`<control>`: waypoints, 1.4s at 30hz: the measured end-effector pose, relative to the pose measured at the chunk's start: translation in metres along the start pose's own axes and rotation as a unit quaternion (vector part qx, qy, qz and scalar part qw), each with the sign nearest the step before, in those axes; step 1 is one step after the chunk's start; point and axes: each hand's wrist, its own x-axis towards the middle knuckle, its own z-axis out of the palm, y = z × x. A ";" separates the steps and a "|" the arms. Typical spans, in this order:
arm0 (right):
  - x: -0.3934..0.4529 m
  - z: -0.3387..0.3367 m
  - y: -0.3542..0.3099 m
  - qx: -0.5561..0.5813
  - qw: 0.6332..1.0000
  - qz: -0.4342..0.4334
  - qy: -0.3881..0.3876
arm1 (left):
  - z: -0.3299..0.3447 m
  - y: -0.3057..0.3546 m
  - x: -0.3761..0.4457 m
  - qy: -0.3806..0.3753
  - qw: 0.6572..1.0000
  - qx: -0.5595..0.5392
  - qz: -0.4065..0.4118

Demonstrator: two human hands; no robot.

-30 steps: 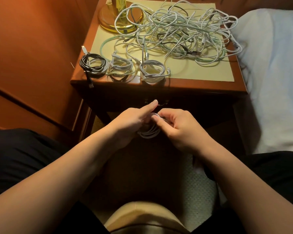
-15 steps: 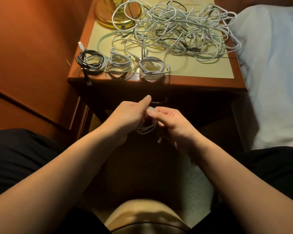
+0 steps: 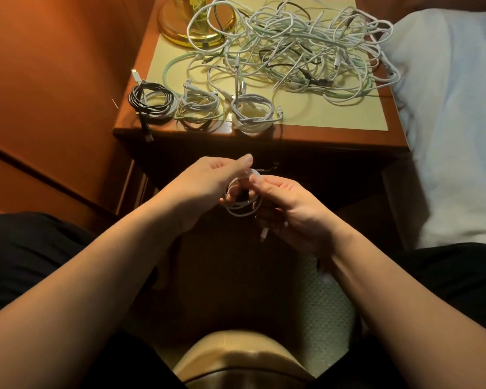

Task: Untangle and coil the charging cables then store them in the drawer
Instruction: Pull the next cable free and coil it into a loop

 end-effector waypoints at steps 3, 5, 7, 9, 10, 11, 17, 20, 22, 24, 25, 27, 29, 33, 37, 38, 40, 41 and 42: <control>0.001 -0.002 0.002 -0.021 0.999 0.014 0.026 | 0.004 -0.009 0.000 0.003 1.000 0.000 -0.006; 0.001 -0.003 0.002 -0.014 0.999 0.017 0.036 | 0.009 -0.011 0.000 0.020 1.000 -0.013 -0.013; 0.001 -0.003 0.003 -0.026 0.999 0.018 0.044 | 0.012 -0.013 0.000 0.026 0.999 -0.034 -0.027; 0.002 -0.001 0.005 -0.059 0.996 0.023 0.055 | 0.015 -0.013 0.001 0.040 0.998 -0.038 -0.043; 0.003 0.001 0.005 -0.071 0.995 0.023 0.064 | 0.016 -0.013 0.002 0.056 0.996 -0.041 -0.054; 0.003 0.004 0.004 -0.083 0.994 0.018 0.071 | 0.017 -0.013 0.003 0.077 0.994 -0.041 -0.068; 0.001 -0.002 -0.009 -0.281 0.954 -0.076 0.070 | 0.020 -0.014 0.004 0.096 0.992 0.067 -0.044; -0.006 -0.015 -0.016 -0.437 0.894 -0.081 0.054 | 0.015 -0.019 0.006 0.076 0.995 0.060 0.000; -0.011 -0.021 -0.020 -0.519 0.848 -0.074 0.072 | 0.013 -0.021 0.008 0.078 0.996 0.053 0.002; -0.013 -0.022 -0.021 -0.548 0.826 -0.076 0.105 | 0.012 -0.022 0.011 0.072 0.996 0.043 -0.003; -0.013 -0.023 -0.020 -0.536 0.832 -0.077 0.118 | 0.013 -0.022 0.011 0.068 0.997 0.035 -0.007; -0.010 -0.025 -0.017 -0.484 0.862 -0.078 0.127 | 0.016 -0.021 0.011 0.066 0.998 0.013 -0.018; -0.006 -0.025 -0.015 -0.393 0.911 -0.069 0.105 | 0.017 -0.020 0.011 0.064 0.997 -0.014 -0.026; -0.003 -0.020 -0.011 -0.253 0.964 -0.048 0.074 | 0.015 -0.021 0.011 0.049 0.996 -0.069 -0.042; -0.001 -0.010 -0.002 -0.132 0.990 0.034 0.035 | 0.013 -0.020 0.010 0.026 0.991 -0.120 -0.061; 0.000 -0.007 0.000 -0.095 0.994 0.054 0.027 | 0.013 -0.020 0.010 0.021 0.991 -0.121 -0.057; 0.001 -0.004 0.002 -0.045 0.996 0.076 0.021 | 0.014 -0.022 0.010 0.009 0.993 -0.108 -0.043; 0.002 -0.004 0.002 -0.025 0.996 0.081 0.018 | 0.014 -0.023 0.010 0.000 0.995 -0.094 -0.036; 0.001 -0.003 0.001 -0.010 0.996 0.083 0.016 | 0.014 -0.023 0.010 -0.012 0.996 -0.079 -0.030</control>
